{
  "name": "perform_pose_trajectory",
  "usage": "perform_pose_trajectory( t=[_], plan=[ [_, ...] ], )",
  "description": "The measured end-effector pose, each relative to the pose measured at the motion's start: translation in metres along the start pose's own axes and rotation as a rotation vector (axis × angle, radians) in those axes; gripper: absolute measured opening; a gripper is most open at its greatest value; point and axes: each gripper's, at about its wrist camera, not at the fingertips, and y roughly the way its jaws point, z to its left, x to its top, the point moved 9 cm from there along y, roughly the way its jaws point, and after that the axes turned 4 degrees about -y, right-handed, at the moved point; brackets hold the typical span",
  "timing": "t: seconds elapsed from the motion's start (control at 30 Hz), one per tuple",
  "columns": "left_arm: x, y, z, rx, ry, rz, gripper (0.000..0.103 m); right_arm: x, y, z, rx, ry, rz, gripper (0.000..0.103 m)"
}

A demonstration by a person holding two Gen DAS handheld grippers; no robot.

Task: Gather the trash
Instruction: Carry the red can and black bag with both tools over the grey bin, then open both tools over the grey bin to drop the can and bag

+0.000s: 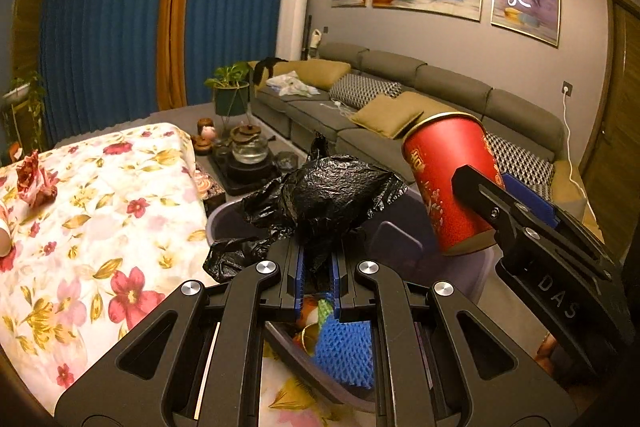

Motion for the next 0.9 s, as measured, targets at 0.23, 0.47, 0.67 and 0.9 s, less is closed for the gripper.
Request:
perform_pose_trajectory(
  t=[0.23, 0.47, 0.67, 0.9],
  plan=[
    [-0.001, 0.008, 0.002, -0.006, -0.001, 0.012, 0.009, 0.001, 0.004, -0.006, 0.003, 0.004, 0.003, 0.053],
    [-0.002, 0.017, 0.006, -0.019, -0.010, 0.028, 0.010, 0.002, 0.009, -0.007, 0.007, 0.007, 0.007, 0.054],
    [-0.006, 0.025, 0.007, -0.050, -0.023, 0.054, 0.010, 0.002, 0.010, -0.010, 0.008, 0.012, 0.007, 0.055],
    [-0.014, 0.034, 0.010, -0.063, -0.017, 0.087, 0.031, 0.002, 0.012, -0.011, 0.007, 0.016, 0.010, 0.051]
  ],
)
